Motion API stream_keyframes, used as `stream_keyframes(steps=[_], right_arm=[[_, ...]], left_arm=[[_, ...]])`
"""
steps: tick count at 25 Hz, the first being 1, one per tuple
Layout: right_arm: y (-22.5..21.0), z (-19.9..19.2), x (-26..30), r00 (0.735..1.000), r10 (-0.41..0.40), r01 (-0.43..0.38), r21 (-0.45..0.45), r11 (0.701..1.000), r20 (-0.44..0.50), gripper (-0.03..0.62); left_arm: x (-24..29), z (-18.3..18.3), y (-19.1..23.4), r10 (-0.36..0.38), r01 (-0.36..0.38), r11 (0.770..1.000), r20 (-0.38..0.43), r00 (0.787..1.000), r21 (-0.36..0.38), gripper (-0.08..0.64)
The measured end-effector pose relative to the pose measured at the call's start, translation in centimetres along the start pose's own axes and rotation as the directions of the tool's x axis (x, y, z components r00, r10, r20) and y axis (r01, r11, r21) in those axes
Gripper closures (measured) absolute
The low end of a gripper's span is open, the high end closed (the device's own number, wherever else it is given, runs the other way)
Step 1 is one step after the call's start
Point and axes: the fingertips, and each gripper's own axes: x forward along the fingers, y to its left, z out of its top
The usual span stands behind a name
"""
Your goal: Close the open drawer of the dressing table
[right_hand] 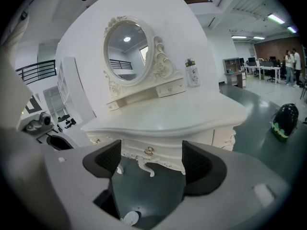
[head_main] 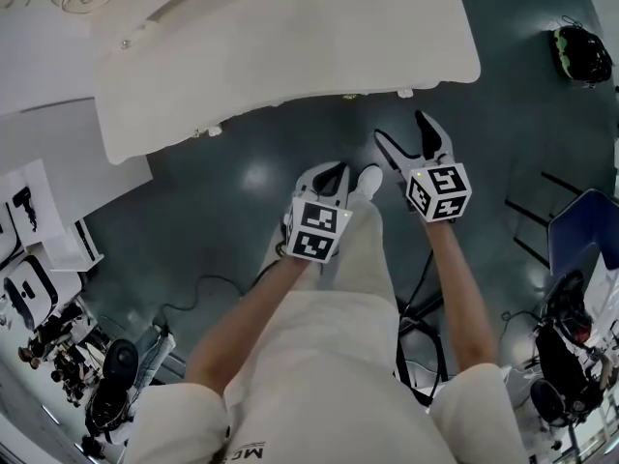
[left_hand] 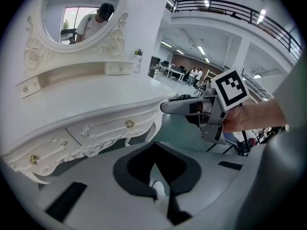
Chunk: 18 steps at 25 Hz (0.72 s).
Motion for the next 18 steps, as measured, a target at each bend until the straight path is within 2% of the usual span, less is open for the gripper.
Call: stream_keyframes(steps=[4, 7, 11, 18], right_arm=[[1.0, 0.7, -1.8, 1.000, -0.015, 0.015, 0.000, 1.000, 0.026, 0.266], [1.1, 1.3, -3.7, 0.997, -0.056, 0.055, 0.015, 0.998, 0.053, 0.408], [1.7, 1.8, -6.9, 0.991, -0.104, 0.098, 0.063, 0.993, 0.084, 0.518], [3.3, 3.4, -11.0, 0.983, -0.133, 0.126, 0.067, 0.990, 0.128, 0.554]], left_arm=[[-1.0, 0.0, -0.8, -0.009, 0.009, 1.000, 0.012, 1.000, 0.009, 0.551], [-1.8, 0.4, -1.4, -0.012, 0.012, 1.000, 0.034, 0.999, 0.013, 0.551], [-3.6, 1.0, -2.3, 0.002, -0.004, 1.000, 0.079, 0.997, 0.025, 0.551], [-6.4, 1.8, -3.4, -0.021, 0.016, 0.999, 0.129, 0.991, 0.035, 0.551]])
